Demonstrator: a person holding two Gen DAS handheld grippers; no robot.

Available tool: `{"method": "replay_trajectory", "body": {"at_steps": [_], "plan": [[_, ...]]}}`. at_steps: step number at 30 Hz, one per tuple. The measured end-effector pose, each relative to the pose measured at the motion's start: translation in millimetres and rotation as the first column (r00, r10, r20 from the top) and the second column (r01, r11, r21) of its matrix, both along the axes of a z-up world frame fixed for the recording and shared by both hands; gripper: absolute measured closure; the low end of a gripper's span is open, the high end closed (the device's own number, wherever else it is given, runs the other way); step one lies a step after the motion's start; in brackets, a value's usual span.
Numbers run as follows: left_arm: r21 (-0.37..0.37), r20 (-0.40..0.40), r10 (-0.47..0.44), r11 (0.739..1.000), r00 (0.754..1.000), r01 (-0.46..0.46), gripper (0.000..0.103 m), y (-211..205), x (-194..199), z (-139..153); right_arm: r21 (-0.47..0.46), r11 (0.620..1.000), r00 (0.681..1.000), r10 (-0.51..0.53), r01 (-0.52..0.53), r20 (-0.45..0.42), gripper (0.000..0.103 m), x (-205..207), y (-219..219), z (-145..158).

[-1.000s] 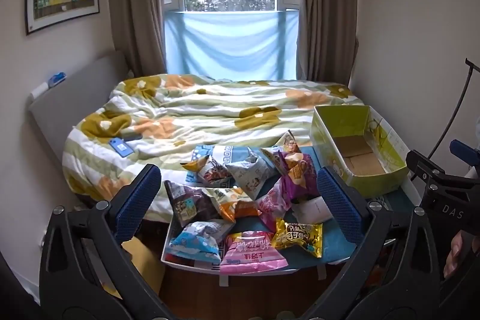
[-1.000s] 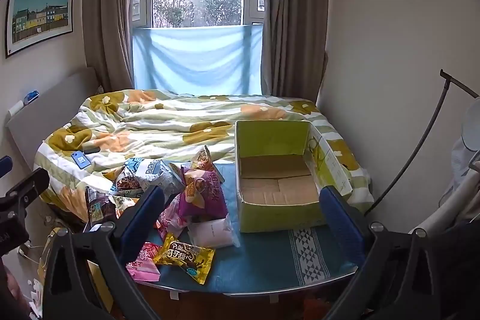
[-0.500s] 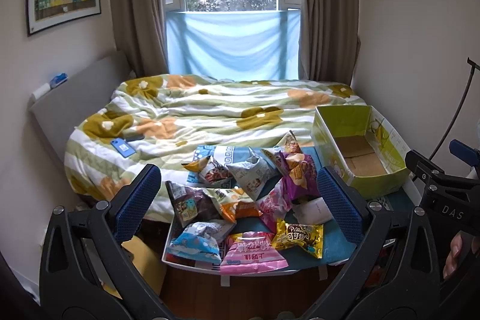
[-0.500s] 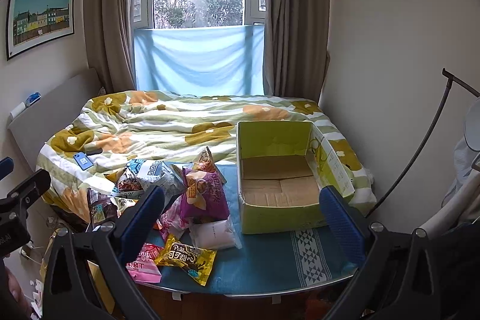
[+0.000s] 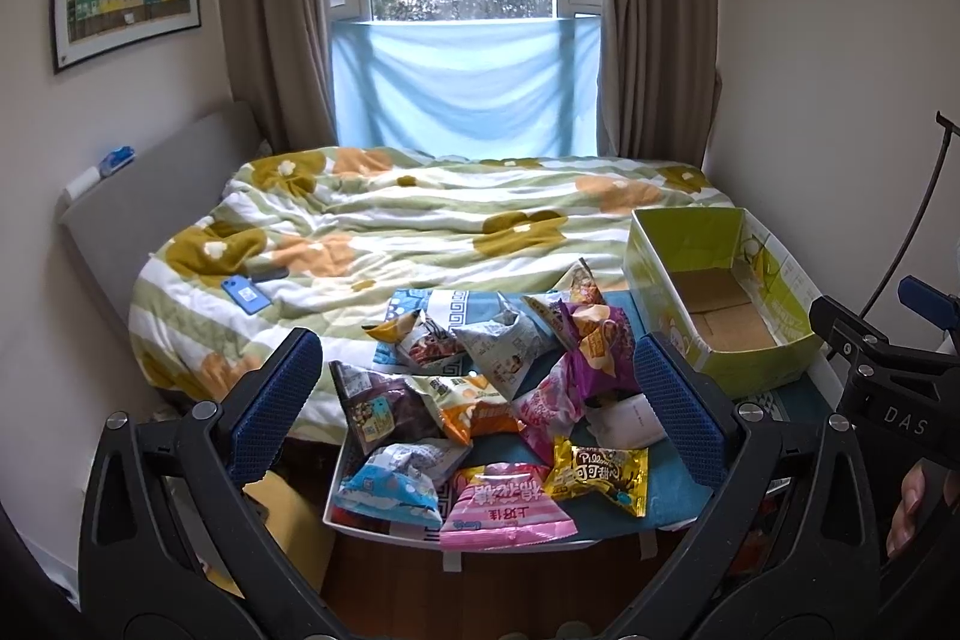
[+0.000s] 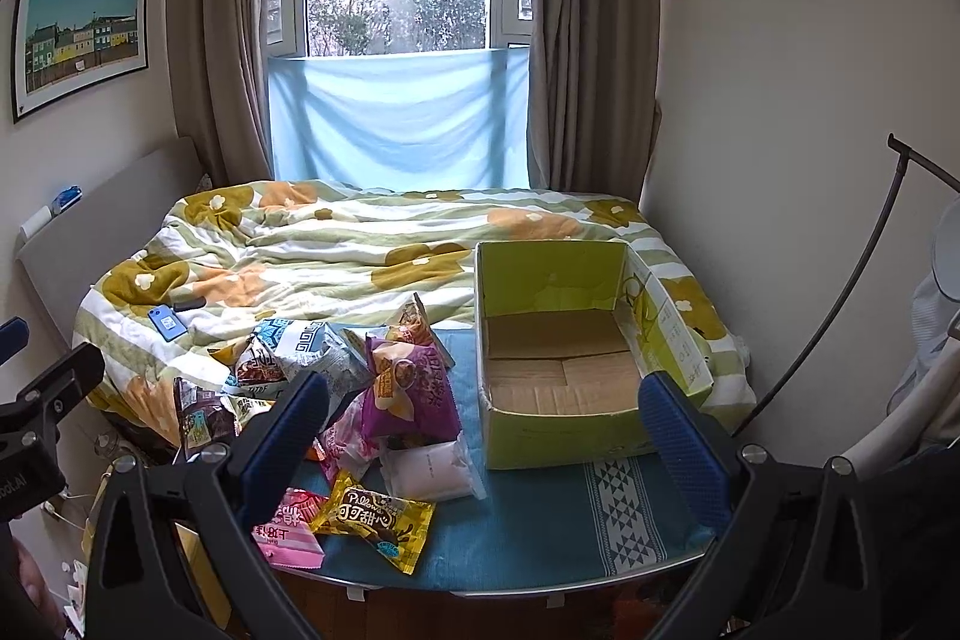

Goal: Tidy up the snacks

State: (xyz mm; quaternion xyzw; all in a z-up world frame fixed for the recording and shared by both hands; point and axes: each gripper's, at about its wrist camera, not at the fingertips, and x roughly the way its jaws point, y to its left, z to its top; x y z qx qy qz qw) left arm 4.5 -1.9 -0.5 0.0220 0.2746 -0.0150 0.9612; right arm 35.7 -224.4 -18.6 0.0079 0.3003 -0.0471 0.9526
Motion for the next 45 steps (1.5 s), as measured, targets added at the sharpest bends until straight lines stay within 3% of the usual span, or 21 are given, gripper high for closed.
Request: {"method": "replay_trajectory", "body": {"at_steps": [45], "plan": [[0.001,-0.009,0.000,1.000,1.000,0.000,0.001,-3.5,0.7,-4.6,-0.001,1.000,1.000,0.001,-0.001,-0.005,0.000,0.3,2.2,-1.5]]}}
